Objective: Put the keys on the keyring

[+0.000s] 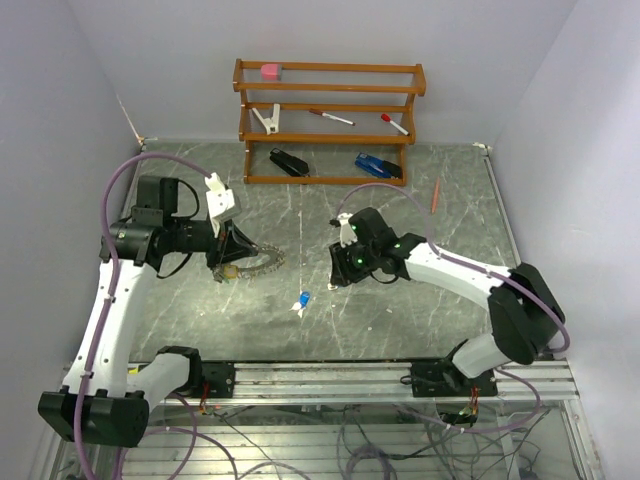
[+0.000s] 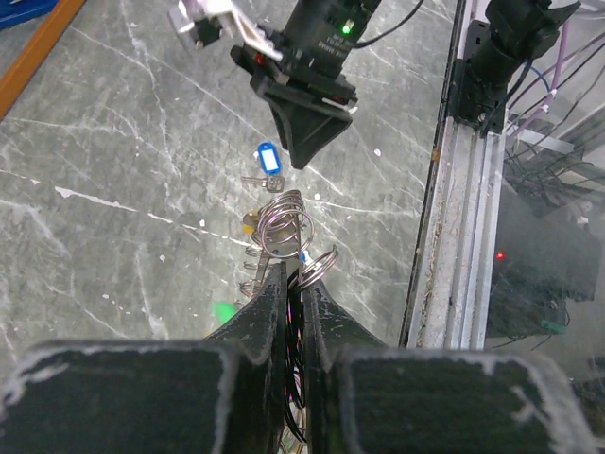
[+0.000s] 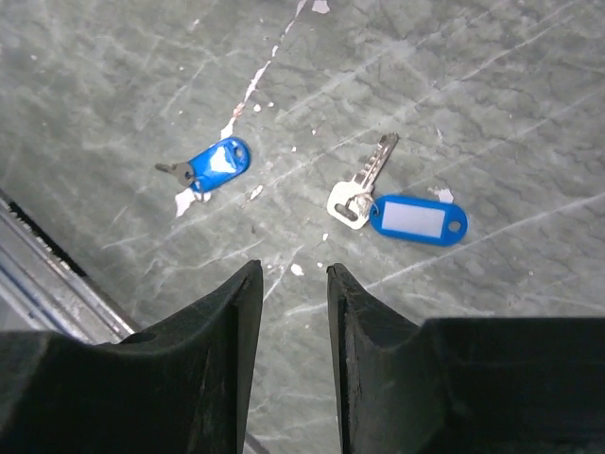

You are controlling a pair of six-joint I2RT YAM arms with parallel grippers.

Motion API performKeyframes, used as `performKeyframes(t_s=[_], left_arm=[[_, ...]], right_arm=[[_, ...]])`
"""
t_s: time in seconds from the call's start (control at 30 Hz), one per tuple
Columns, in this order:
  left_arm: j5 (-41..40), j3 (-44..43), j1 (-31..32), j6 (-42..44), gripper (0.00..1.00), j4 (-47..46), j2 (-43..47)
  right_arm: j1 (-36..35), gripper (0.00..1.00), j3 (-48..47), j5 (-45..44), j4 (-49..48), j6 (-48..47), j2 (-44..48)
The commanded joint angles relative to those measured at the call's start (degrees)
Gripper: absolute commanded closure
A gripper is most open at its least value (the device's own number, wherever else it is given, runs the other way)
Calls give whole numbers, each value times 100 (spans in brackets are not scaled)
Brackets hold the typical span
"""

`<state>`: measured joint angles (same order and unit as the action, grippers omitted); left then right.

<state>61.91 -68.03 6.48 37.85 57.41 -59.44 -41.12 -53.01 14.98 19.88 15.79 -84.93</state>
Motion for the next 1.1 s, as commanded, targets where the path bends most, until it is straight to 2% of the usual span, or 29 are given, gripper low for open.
performKeyframes(t_s=[0.0, 0.3, 1.07], left_arm=[[-3, 35, -6, -282, 93, -441, 174], [-103, -74, -80, -257, 93, -305, 164], [-109, -153, -173, 1, 93, -43, 178]], right_arm=[[-236, 67, -46, -132, -552, -106, -377], [-1081, 66, -712, -79, -540, -171, -1149], [-1236, 69, -930, 70, -556, 363, -2053]])
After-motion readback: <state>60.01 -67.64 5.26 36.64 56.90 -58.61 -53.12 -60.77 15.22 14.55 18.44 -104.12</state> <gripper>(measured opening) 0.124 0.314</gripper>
